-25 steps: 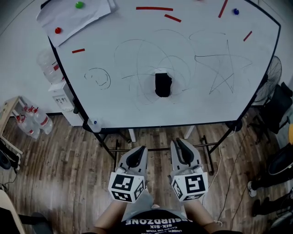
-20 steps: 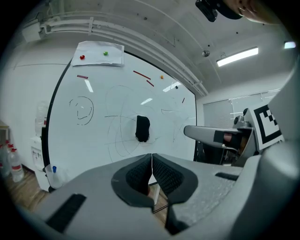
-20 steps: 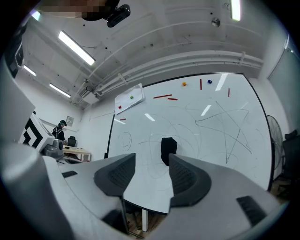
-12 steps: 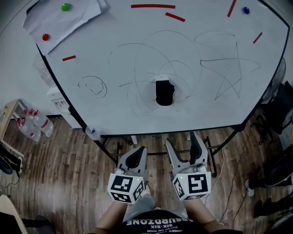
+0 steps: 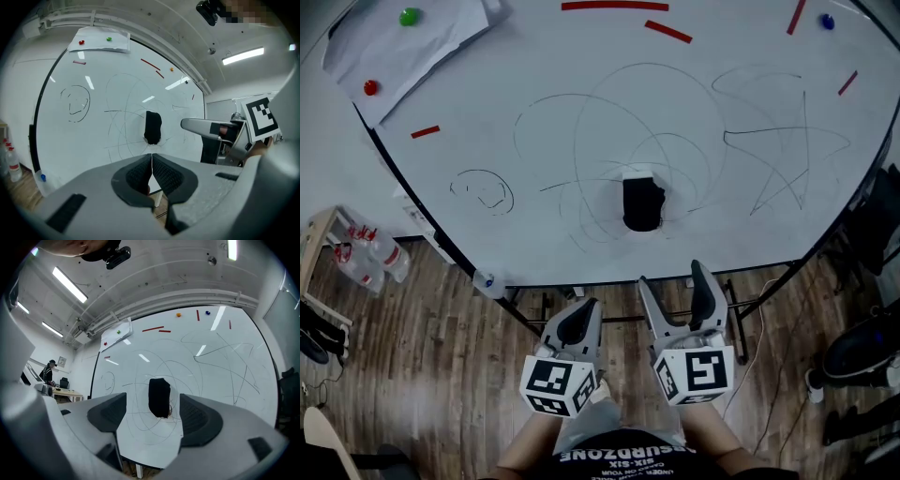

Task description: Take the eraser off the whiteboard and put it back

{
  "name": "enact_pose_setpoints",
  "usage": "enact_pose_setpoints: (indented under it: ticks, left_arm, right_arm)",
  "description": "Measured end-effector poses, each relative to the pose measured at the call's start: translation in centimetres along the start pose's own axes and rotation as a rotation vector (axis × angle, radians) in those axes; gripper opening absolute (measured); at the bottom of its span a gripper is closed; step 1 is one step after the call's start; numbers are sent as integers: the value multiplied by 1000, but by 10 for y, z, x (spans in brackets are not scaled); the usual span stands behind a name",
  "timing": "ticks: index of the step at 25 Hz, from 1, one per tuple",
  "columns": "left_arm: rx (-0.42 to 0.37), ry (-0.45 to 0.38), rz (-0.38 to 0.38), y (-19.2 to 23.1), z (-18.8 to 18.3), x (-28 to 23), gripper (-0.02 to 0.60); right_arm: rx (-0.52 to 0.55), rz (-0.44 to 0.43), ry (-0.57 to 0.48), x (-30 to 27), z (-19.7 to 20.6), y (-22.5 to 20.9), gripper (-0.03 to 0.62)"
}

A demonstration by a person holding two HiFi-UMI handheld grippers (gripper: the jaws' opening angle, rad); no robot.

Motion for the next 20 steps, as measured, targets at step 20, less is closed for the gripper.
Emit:
enact_pose_setpoints:
  ticks: [20]
  left_arm:
    - [-19,16,59,37,-10,-74,8]
  right_arm:
    - [4,25,38,-83,13,-22,330]
Point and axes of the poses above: the fingertips, and each gripper's own axes: x backward along the fingers, y to its left, z out of its underside, the point moved 8 cm from there along x, backward along the fingers, and after that the axes turned 12 degrees about -z, right-handed, at the moved point
